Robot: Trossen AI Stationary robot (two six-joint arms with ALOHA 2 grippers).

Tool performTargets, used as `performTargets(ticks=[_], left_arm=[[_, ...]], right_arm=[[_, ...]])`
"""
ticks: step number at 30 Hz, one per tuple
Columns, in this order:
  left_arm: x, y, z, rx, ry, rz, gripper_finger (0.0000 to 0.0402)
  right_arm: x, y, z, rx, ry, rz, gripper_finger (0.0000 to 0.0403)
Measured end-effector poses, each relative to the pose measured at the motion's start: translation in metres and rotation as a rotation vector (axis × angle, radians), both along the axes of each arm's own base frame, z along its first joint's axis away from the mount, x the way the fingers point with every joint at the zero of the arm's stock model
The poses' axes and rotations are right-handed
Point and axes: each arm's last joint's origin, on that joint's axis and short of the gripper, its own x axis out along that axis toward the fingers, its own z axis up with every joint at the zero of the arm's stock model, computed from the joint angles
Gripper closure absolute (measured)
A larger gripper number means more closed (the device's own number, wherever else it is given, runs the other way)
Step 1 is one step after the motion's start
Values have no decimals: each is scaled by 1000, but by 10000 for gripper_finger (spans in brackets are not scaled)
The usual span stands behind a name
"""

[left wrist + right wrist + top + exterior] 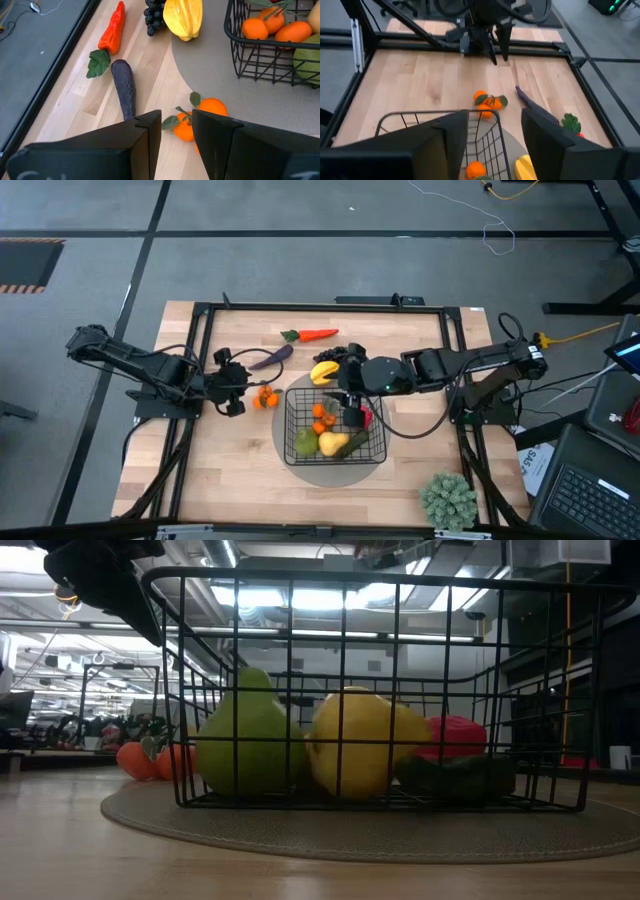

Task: Build produce basket
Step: Put the violet grapes into the black wire basket

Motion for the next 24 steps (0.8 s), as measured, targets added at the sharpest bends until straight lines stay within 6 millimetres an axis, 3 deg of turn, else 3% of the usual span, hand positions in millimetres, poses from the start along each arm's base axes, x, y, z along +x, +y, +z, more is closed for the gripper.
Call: performTargets(ticks=[8, 12, 16, 24], left_arm=[[0, 0, 0, 0, 1, -1, 304], [0, 0, 0, 0, 1, -1, 304], [0, 0, 0, -5, -3, 4, 304], [0, 0, 0, -7, -3, 5, 304]], right_arm=[[4, 0, 7, 0, -81, 8, 225], [7, -9, 11, -24, -129, -94, 227], [7, -33, 6, -22, -87, -218, 231], [-5, -104, -13, 98, 147, -378, 231]])
